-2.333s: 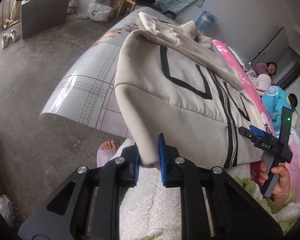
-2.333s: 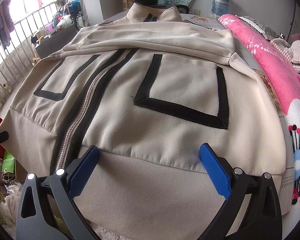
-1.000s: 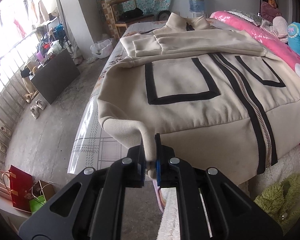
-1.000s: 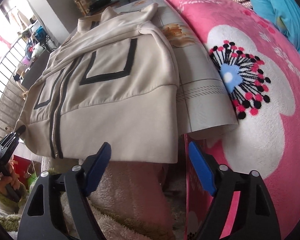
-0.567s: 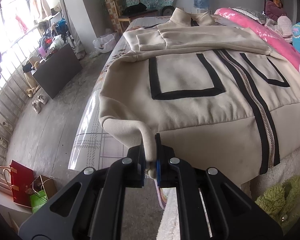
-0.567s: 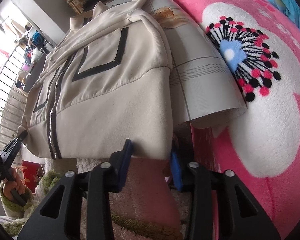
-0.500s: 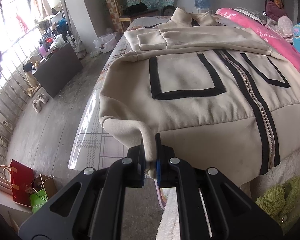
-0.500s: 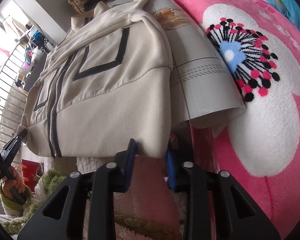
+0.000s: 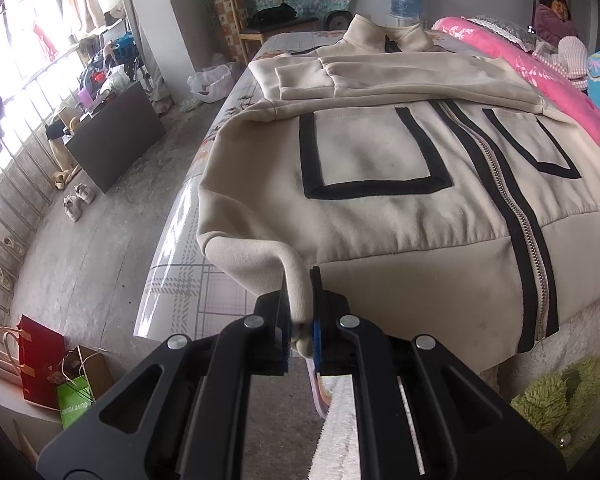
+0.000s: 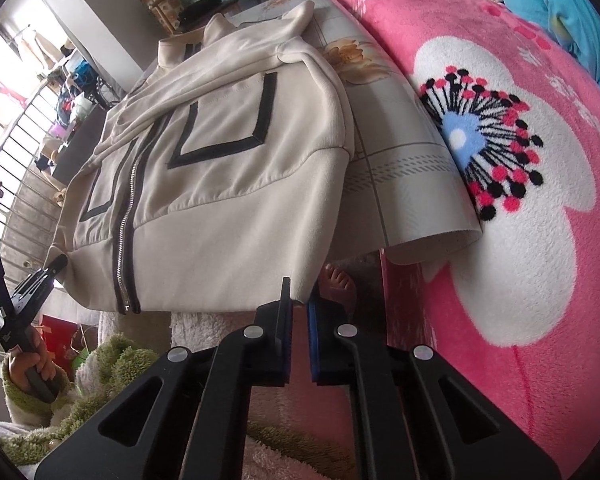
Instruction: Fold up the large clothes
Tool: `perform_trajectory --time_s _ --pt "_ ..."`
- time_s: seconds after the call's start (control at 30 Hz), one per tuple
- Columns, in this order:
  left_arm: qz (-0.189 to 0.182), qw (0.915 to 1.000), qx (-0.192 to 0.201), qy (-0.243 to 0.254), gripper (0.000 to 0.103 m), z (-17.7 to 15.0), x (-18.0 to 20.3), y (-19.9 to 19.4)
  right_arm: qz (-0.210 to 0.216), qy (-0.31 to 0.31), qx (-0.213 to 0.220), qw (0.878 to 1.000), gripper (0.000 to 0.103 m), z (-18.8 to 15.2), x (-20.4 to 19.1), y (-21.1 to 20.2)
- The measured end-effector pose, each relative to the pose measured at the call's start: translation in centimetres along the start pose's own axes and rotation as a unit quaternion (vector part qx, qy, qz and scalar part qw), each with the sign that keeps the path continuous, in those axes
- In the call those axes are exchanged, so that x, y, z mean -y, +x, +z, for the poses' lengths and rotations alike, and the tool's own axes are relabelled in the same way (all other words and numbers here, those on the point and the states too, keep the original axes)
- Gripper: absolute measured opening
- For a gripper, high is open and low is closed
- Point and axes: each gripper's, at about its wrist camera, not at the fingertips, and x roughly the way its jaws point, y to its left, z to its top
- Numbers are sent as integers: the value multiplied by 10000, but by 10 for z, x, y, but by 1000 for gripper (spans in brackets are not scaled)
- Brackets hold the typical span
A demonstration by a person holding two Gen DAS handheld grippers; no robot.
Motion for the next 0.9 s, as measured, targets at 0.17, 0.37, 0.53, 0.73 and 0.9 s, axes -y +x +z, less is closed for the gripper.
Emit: perform_trajectory --time_s 0.17,0.37,0.53,0.73,0.9 --pt "-2 10000 1 -2 7 0 0 0 25 -49 107 9999 7 3 -4 -8" --pt "-4 10000 0 2 7 0 0 0 89 -55 226 9997 7 7 -5 -14" --pt "-7 10000 -1 -5 7 0 0 0 111 17 191 9998 7 10 -4 -11" --pt "-2 10000 -2 0 7 1 0 1 90 -4 178 9998 7 10 -6 -10" --pt "-3 10000 -3 -3 7 1 0 1 83 -16 175 9998 7 10 -6 -9"
